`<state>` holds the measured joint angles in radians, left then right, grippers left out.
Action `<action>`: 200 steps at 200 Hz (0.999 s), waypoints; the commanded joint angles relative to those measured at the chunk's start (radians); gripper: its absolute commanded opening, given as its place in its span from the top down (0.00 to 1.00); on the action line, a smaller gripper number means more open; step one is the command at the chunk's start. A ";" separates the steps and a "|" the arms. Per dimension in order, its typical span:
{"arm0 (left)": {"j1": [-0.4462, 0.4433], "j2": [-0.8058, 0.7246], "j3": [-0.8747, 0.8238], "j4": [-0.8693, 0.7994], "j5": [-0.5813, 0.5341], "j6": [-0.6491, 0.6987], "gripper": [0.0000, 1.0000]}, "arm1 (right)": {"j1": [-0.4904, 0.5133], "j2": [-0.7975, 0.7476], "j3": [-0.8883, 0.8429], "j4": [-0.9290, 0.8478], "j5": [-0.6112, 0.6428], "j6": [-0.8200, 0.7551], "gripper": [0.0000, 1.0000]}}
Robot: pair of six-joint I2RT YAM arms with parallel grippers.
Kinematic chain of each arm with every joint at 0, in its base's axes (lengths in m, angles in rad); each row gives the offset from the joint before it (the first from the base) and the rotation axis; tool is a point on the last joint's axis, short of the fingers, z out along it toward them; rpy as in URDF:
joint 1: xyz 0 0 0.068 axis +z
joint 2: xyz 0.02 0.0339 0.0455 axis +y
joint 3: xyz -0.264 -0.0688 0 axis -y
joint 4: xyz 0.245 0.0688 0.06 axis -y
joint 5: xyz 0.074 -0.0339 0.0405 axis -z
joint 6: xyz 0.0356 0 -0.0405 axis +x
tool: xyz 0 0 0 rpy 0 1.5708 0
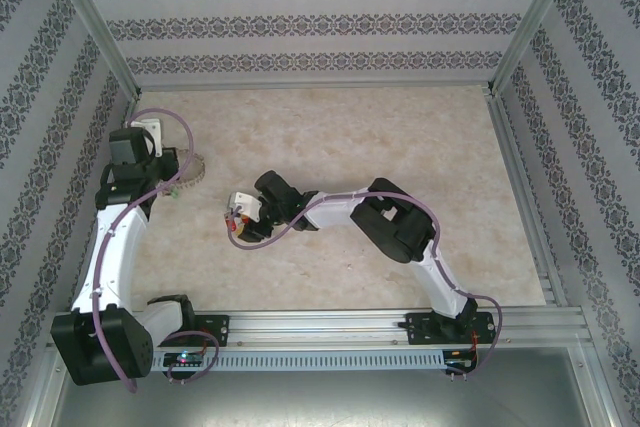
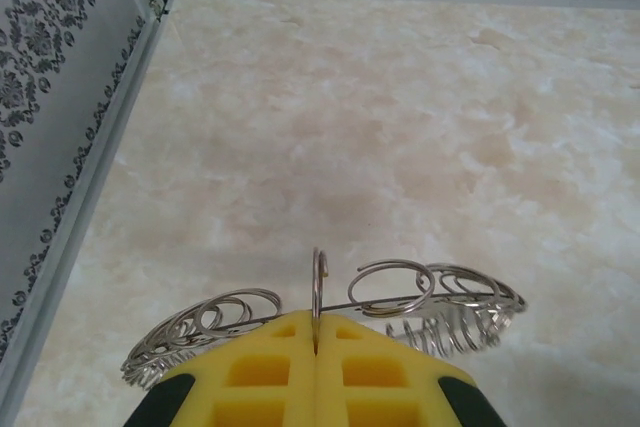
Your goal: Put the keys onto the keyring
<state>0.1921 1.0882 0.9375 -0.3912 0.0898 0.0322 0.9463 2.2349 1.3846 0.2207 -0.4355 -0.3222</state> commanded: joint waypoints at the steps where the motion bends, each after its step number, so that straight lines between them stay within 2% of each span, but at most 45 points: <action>1: 0.012 -0.032 -0.015 0.049 0.037 -0.008 1.00 | 0.003 0.016 -0.022 -0.011 -0.032 -0.012 0.54; 12: 0.012 -0.035 -0.021 0.053 0.044 -0.008 1.00 | 0.001 0.007 -0.045 0.000 -0.041 -0.012 0.63; 28: 0.012 -0.036 -0.025 0.057 0.061 -0.008 1.00 | 0.002 -0.021 -0.084 0.009 -0.044 0.001 0.67; 73: 0.012 -0.036 -0.036 0.071 0.103 -0.010 1.00 | -0.020 -0.090 -0.194 0.043 -0.105 0.011 0.65; 103: 0.012 -0.036 -0.042 0.081 0.122 -0.009 1.00 | -0.038 -0.117 -0.241 0.093 -0.222 0.021 0.64; 123: 0.012 -0.033 -0.043 0.083 0.130 -0.009 1.00 | -0.042 -0.131 -0.247 0.070 -0.249 0.013 0.65; 164: 0.012 -0.025 -0.041 0.083 0.153 -0.014 1.00 | -0.066 -0.176 -0.317 0.061 -0.233 -0.008 0.67; 200: 0.012 -0.022 -0.044 0.088 0.177 -0.015 1.00 | -0.121 -0.282 -0.493 0.141 -0.175 0.039 0.67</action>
<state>0.1921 1.0756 0.8921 -0.3660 0.2337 0.0319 0.8650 2.0243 0.9989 0.3450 -0.6369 -0.3126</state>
